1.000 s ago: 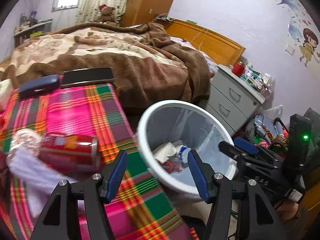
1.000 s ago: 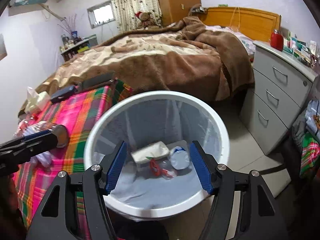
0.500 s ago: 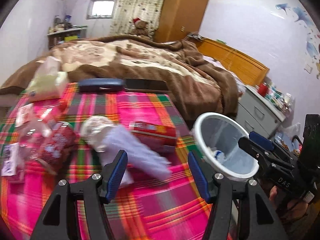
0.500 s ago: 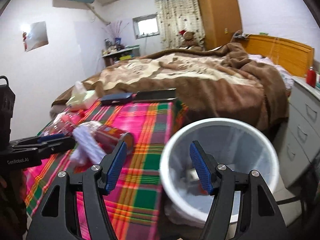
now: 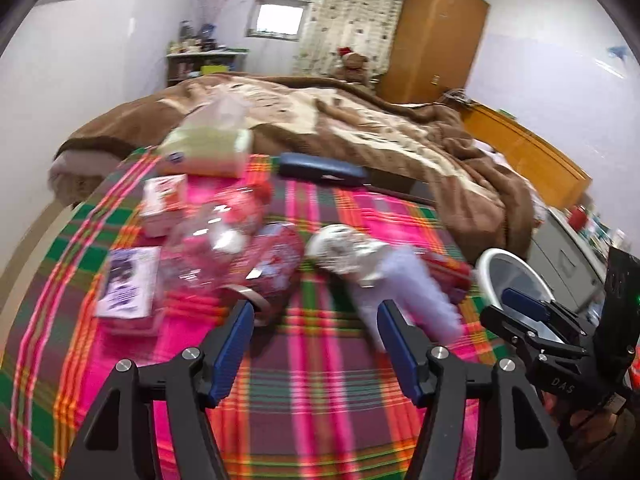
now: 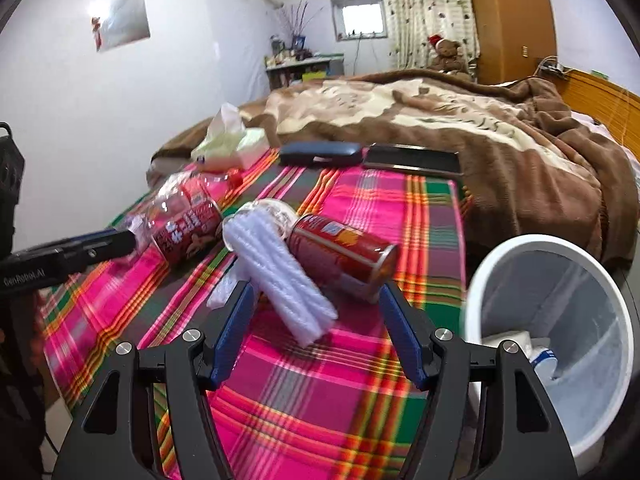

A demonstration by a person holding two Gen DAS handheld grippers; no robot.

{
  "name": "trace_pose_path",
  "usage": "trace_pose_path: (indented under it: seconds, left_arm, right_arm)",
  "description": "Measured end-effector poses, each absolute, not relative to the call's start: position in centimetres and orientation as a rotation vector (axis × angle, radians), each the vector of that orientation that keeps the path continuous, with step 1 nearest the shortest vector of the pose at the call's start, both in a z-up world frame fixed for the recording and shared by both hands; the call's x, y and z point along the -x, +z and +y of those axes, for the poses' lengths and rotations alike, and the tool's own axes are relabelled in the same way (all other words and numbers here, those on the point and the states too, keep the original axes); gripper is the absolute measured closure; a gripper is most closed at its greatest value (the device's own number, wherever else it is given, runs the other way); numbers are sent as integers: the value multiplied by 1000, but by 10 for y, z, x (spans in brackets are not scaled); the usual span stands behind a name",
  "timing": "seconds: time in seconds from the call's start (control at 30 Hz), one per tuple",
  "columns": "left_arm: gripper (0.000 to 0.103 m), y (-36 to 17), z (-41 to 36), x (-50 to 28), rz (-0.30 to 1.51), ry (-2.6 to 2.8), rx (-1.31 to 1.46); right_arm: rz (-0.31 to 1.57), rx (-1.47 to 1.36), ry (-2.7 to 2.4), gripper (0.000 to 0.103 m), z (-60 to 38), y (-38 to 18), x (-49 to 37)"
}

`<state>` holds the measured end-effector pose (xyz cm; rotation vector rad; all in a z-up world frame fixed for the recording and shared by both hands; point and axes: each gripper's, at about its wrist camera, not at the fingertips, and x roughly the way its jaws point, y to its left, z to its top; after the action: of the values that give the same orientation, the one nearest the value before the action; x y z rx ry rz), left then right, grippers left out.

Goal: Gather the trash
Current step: 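Move both tools back over the remaining trash on the bed, then grasp the white foam fruit nets with the right tool while the left tool grasps the purple juice carton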

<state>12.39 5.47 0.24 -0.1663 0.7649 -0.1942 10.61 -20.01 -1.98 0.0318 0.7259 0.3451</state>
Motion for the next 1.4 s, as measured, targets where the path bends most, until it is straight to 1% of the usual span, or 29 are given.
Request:
trace_pose_path:
  seconds: [0.17,0.4,0.5,0.67,0.7,0.73,0.77,0.83,0.97,1.17,1.27,1.4]
  left_arm:
    - [39,-8,90,-126,779,-122,188]
    - [39,-20,128,-133,800,-47,209]
    - [39,-24,141,-138,810,-23,218]
    - [38,-31,156,-142,818,2,239]
    - [38,-32,159,-142,817,4,240]
    - [38,-34,161,-143,819,9,240]
    - [38,-34,163,-144,821,15,241]
    - [38,-36,166,-146,825,19,244]
    - [38,-37,169,-149,820,32,234]
    - [38,-38,171,-156,811,75,176]
    - [31,-37,172,-160,807,104,125]
    - [31,-36,176,-167,799,56,97]
  right_arm:
    - [748,-29,342,37,-195,-23,-113]
    - [790,62,352,37,-175,-32,-119]
    - [804,79,356,41,-170,-35,-121]
    - [821,107,350,42,-163,-38,-127]
    - [824,114,345,43,-162,-39,-127]
    - [827,120,339,50,-160,-40,-128]
    - [831,123,334,53,-159,-41,-130]
    - [838,127,328,53,-159,-42,-130]
    - [834,116,318,61,-159,-43,-132]
    - [837,94,311,68,-160,-43,-134]
    - [837,87,315,69,-160,-43,-135]
    - [836,75,318,72,-160,-43,-135]
